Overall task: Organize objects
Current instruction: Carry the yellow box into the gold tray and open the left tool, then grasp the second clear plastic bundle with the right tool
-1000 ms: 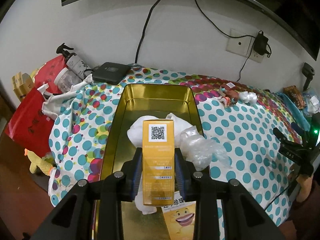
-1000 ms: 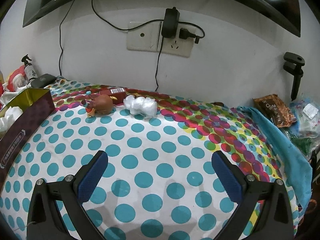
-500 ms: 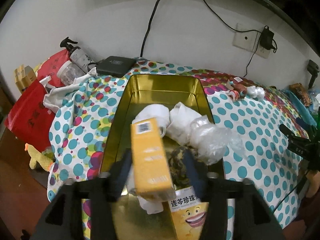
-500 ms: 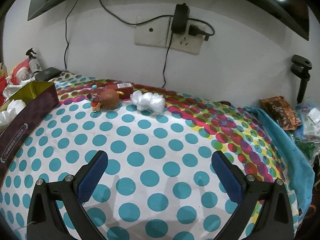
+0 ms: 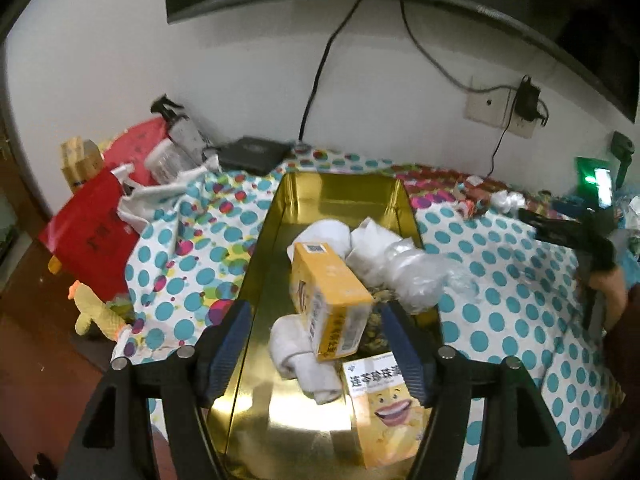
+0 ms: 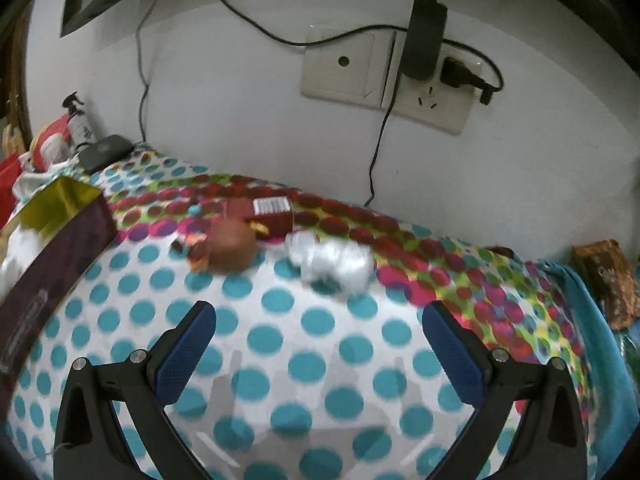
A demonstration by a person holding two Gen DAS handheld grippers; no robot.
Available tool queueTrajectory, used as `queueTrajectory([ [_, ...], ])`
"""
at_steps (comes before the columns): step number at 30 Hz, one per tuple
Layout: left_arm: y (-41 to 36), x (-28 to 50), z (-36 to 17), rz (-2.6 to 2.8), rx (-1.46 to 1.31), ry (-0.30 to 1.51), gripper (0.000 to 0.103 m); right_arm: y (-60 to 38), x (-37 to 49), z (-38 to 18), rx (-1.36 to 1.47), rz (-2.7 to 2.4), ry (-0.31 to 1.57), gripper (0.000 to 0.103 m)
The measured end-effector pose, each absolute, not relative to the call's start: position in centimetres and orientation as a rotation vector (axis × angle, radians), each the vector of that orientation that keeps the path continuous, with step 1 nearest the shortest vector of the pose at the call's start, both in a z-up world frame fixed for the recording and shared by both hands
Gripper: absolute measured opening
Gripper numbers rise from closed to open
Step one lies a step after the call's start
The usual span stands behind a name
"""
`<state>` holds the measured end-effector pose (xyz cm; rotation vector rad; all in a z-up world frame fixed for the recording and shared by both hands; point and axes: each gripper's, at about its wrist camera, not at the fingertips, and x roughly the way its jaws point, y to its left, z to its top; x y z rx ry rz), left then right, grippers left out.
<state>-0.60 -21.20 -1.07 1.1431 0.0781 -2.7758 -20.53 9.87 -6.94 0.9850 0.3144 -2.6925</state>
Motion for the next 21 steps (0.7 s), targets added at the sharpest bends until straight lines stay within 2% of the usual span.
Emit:
queueTrajectory([
  [7,-20.7,0.4,-0.6,-2.805,1.120,0.079,0.072,10.6,-25.6,-8.0,1.094,-2.670,0.193,0.102],
  [8,-20.8,0.3,-0.8,-2.800,1.126,0.081,0.072,10.7,-26.1,-8.1,1.103,-2.662,0.189,0.100],
  [12,-21.1,0.1,-1.5,-2.789,1.146,0.107,0.072,10.1,-27.1,-8.8,1.135,-2.641,0.244,0.066],
  [17,-21.4,0.1,-1.8,-2.786,1.148,0.122,0.072,9.3,-27.4,-9.6,1.143,-2.619,0.306,0.065],
  [21,-21.5,-0.1,-2.2,-2.775,1.162,0.135,0.072,8.8,-27.9,-9.8,1.140,-2.617,0.304,0.056],
])
